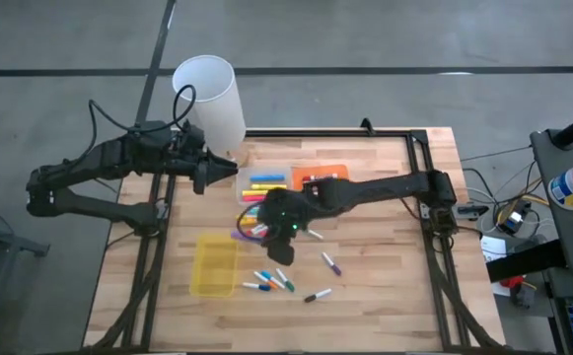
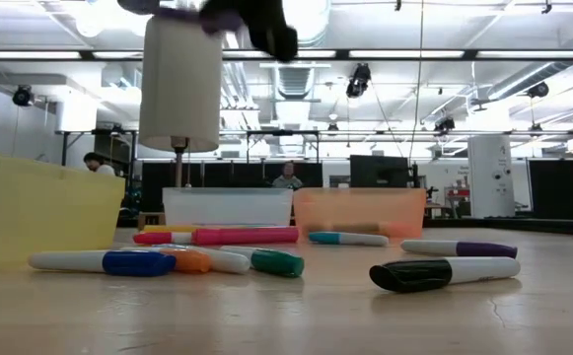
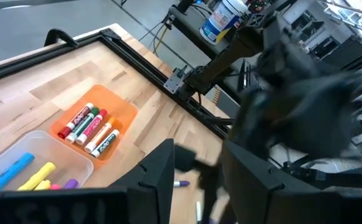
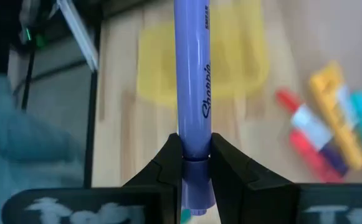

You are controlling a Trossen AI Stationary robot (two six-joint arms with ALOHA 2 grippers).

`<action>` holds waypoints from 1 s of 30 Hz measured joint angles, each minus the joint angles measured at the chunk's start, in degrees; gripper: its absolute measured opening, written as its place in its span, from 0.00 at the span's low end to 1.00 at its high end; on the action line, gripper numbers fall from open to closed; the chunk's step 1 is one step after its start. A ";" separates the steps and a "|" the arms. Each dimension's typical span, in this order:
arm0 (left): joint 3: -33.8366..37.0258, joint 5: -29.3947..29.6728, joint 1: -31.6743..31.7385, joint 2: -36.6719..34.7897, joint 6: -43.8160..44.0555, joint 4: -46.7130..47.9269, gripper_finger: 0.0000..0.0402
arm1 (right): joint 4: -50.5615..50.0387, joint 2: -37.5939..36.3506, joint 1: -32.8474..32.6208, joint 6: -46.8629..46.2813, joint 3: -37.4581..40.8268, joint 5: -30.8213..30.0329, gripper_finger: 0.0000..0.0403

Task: Pick & Place Markers
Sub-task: Put the purple highlighter into the transparent bin

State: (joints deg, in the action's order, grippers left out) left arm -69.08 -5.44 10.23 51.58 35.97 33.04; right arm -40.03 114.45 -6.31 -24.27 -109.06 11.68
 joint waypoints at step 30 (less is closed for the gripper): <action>0.00 -4.77 0.03 -2.43 6.10 -3.98 0.31 | -7.03 -0.07 2.31 -1.58 -21.02 -22.21 0.12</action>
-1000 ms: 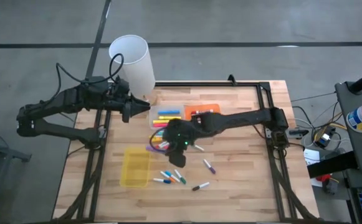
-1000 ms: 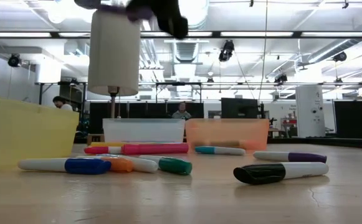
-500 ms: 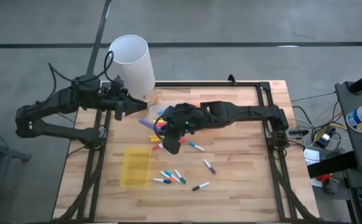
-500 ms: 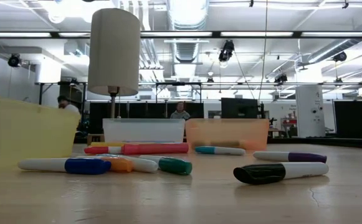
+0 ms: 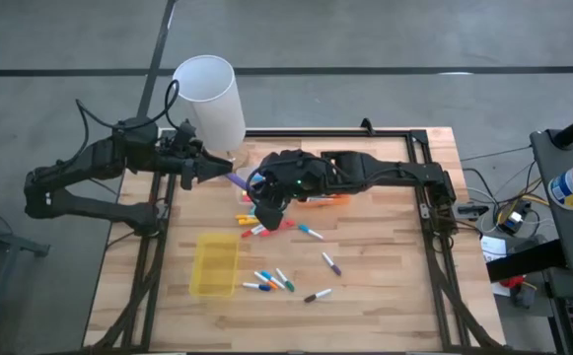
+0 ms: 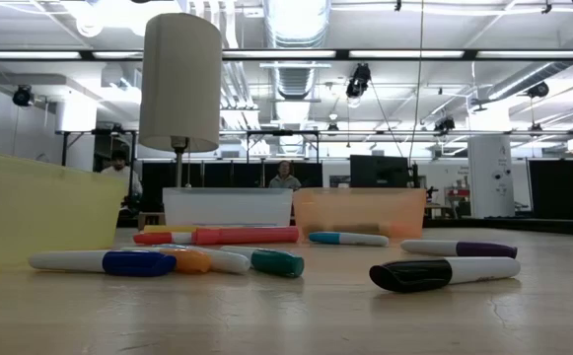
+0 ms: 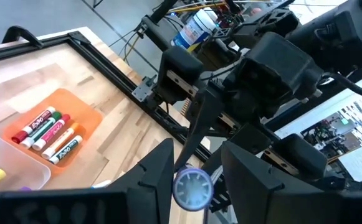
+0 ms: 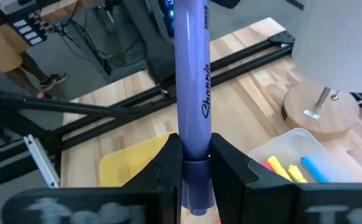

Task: Pick & Place Markers
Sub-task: Put the purple highlighter into the transparent bin

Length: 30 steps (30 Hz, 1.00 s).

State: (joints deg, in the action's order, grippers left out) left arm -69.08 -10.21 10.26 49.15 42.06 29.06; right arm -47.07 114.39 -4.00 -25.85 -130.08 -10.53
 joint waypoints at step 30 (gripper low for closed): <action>0.00 5.61 0.15 6.01 -12.50 4.82 0.18 | -14.40 -0.67 -1.49 -10.44 0.00 -1.23 0.47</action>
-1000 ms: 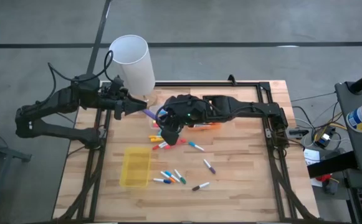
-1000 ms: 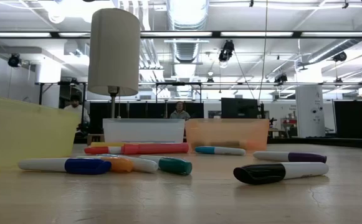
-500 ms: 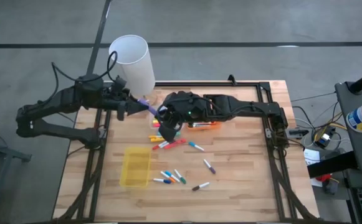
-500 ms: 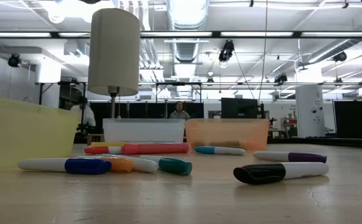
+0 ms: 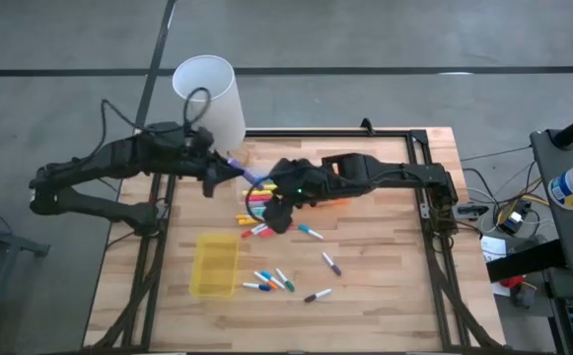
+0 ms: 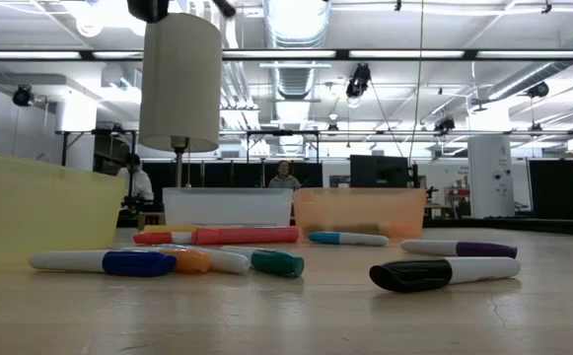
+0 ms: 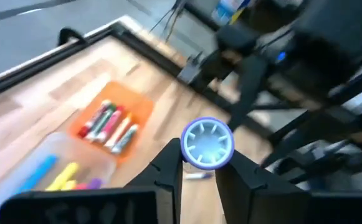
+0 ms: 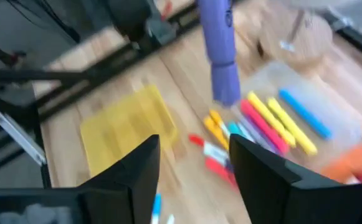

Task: Pick & Place Markers
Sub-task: Put the purple highlighter into the transparent bin

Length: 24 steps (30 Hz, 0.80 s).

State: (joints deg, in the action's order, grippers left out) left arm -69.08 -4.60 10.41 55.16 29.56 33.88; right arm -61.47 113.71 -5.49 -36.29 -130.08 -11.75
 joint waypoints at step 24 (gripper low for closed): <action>-0.96 13.21 6.70 32.67 -15.96 13.57 0.18 | -27.73 -1.04 -1.77 13.48 0.25 -3.46 0.46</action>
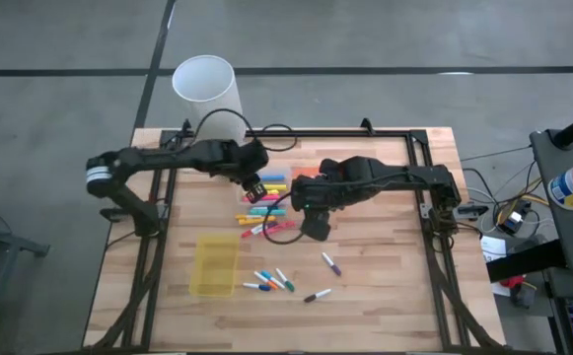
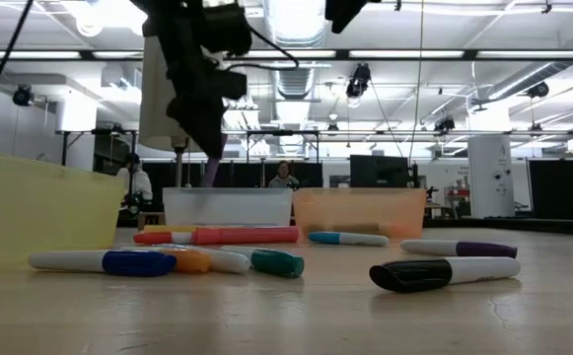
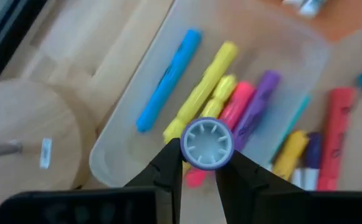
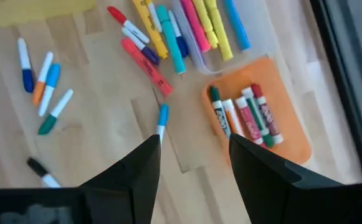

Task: Pick & Place Markers
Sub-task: Put the purple highlighter into the transparent bin, then put the pink highlighter into the transparent bin

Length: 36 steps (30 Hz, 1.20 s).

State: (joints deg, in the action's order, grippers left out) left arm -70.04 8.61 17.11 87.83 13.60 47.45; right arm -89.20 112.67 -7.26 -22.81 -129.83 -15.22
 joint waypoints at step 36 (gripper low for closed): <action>-18.12 1.12 -2.89 -13.99 18.21 2.05 0.41 | 38.66 -0.08 1.82 22.61 27.62 13.77 0.10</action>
State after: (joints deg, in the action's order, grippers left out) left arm -88.16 9.74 14.22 73.84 31.81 49.50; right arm -50.53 112.60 -5.45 -0.21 -102.20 -1.45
